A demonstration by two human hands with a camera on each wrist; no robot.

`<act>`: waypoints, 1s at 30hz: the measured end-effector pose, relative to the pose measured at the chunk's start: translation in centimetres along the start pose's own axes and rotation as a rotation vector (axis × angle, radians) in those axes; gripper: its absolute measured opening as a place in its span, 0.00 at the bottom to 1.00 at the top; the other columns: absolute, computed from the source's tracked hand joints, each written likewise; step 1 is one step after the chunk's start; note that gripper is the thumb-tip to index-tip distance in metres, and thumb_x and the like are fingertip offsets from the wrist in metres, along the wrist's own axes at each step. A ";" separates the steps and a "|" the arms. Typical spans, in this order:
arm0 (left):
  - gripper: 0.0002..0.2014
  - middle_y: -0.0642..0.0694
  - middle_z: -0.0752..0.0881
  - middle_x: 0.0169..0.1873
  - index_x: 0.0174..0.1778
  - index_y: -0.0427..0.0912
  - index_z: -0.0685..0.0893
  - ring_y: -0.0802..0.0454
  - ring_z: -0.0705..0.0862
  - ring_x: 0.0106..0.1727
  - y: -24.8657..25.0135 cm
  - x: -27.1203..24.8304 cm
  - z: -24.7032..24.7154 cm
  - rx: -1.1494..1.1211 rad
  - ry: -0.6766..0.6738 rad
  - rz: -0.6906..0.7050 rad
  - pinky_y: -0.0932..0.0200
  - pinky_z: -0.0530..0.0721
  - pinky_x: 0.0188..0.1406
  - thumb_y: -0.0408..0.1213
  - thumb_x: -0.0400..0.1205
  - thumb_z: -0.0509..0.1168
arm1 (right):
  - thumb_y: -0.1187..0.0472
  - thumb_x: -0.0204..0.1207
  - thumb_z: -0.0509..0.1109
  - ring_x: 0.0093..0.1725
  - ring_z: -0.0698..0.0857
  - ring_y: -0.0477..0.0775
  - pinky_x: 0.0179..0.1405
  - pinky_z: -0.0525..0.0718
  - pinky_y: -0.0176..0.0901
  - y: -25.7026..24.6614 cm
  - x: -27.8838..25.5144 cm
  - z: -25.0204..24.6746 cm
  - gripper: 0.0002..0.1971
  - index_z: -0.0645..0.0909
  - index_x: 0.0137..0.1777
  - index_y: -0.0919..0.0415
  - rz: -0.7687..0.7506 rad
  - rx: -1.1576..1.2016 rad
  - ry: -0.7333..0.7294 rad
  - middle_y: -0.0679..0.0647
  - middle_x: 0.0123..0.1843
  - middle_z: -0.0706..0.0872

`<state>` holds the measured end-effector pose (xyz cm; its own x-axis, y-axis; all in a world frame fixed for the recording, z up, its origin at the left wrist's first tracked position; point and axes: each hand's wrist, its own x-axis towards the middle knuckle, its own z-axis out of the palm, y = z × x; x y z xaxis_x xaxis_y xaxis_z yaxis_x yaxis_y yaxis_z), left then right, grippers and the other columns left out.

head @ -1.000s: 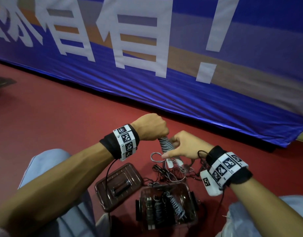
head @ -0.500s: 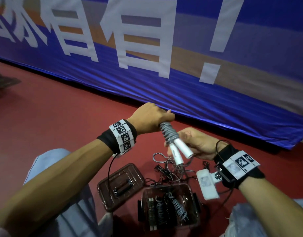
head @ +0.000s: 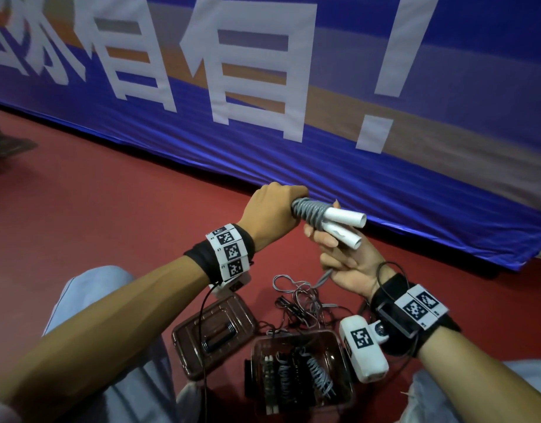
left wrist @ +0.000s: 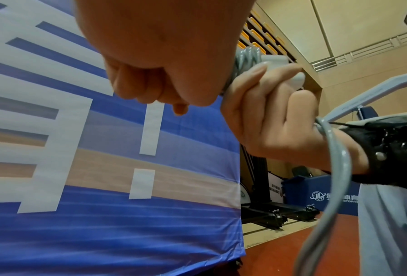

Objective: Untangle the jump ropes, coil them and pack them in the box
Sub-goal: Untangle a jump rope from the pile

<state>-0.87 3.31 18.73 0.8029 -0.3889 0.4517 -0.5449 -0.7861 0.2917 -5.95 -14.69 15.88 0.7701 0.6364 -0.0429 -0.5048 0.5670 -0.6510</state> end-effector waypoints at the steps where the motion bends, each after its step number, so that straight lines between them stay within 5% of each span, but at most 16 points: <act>1: 0.09 0.50 0.76 0.24 0.33 0.53 0.70 0.37 0.76 0.30 0.1 0.0 0.1 0.027 -0.028 -0.042 0.50 0.72 0.27 0.37 0.71 0.64 | 0.49 0.85 0.67 0.14 0.55 0.45 0.13 0.61 0.33 0.1 0.1 0.1 0.21 0.78 0.54 0.72 -0.011 0.010 0.033 0.52 0.31 0.78; 6: 0.02 0.48 0.78 0.29 0.37 0.47 0.80 0.34 0.82 0.36 0.4 0.1 0.7 0.155 -0.156 -0.222 0.53 0.71 0.31 0.36 0.73 0.66 | 0.61 0.91 0.49 0.12 0.52 0.46 0.12 0.57 0.35 0.3 0.8 0.5 0.20 0.78 0.51 0.75 -0.045 0.063 0.274 0.49 0.28 0.76; 12: 0.04 0.40 0.86 0.43 0.45 0.42 0.78 0.33 0.86 0.45 0.1 -0.2 1.6 0.281 -0.217 -0.297 0.50 0.72 0.36 0.36 0.79 0.66 | 0.61 0.92 0.48 0.12 0.61 0.43 0.12 0.56 0.33 1.6 2.5 0.1 0.20 0.78 0.53 0.73 -0.103 0.010 0.440 0.53 0.31 0.80; 16: 0.07 0.39 0.88 0.50 0.53 0.40 0.81 0.35 0.88 0.49 -0.5 -0.5 2.0 0.362 -0.305 -0.341 0.50 0.75 0.38 0.37 0.81 0.65 | 0.65 0.89 0.55 0.15 0.65 0.41 0.14 0.60 0.30 2.4 3.2 0.0 0.11 0.77 0.55 0.70 -0.049 -0.052 0.559 0.56 0.33 0.82; 18: 0.08 0.40 0.88 0.51 0.55 0.40 0.82 0.36 0.88 0.50 -0.2 -0.6 2.3 0.402 -0.349 -0.344 0.50 0.75 0.38 0.37 0.82 0.65 | 0.70 0.86 0.58 0.15 0.68 0.41 0.13 0.62 0.31 2.6 3.2 -0.3 0.07 0.78 0.52 0.71 0.005 -0.295 0.692 0.58 0.31 0.82; 20: 0.08 0.41 0.88 0.51 0.56 0.40 0.83 0.38 0.89 0.50 0.2 -0.7 2.6 0.443 -0.381 -0.336 0.51 0.75 0.38 0.37 0.83 0.64 | 0.73 0.85 0.59 0.15 0.71 0.42 0.16 0.65 0.34 2.5 2.6 -0.9 0.10 0.82 0.46 0.69 0.077 -0.777 0.772 0.57 0.29 0.85; 22: 0.08 0.42 0.89 0.51 0.56 0.41 0.84 0.39 0.89 0.50 0.4 -0.8 2.6 0.475 -0.414 -0.331 0.51 0.75 0.38 0.36 0.83 0.64 | 0.68 0.84 0.62 0.19 0.80 0.42 0.23 0.74 0.38 2.2 1.8 -1.6 0.15 0.86 0.38 0.64 0.110 -1.328 0.753 0.54 0.30 0.89; 24: 0.09 0.43 0.89 0.52 0.58 0.42 0.84 0.41 0.89 0.51 0.4 -0.8 2.6 0.514 -0.454 -0.326 0.52 0.75 0.39 0.36 0.83 0.64 | 0.59 0.83 0.69 0.32 0.89 0.53 0.33 0.86 0.44 1.6 1.1 -2.1 0.16 0.87 0.34 0.61 0.057 -1.738 0.752 0.55 0.36 0.91; 27: 0.11 0.45 0.89 0.51 0.59 0.42 0.85 0.44 0.88 0.50 0.4 -1.1 3.0 0.520 -0.559 -0.310 0.53 0.78 0.41 0.36 0.82 0.66 | 0.52 0.77 0.80 0.38 0.88 0.59 0.38 0.85 0.47 0.9 0.5 -1.8 0.11 0.87 0.38 0.58 -0.029 -2.057 0.694 0.55 0.39 0.89; 30: 0.11 0.44 0.89 0.52 0.60 0.40 0.85 0.43 0.89 0.50 0.2 -1.3 3.5 0.499 -0.647 -0.226 0.53 0.79 0.41 0.36 0.82 0.66 | 0.47 0.69 0.85 0.39 0.85 0.57 0.38 0.81 0.46 0.0 0.2 -1.9 0.19 0.80 0.39 0.58 -0.063 -2.147 0.555 0.51 0.40 0.85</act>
<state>-1.18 2.02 15.26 0.9427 -0.2754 -0.1884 -0.3058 -0.9389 -0.1580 -5.08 -15.55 14.48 0.9600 0.2571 0.1109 0.2774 -0.9276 -0.2503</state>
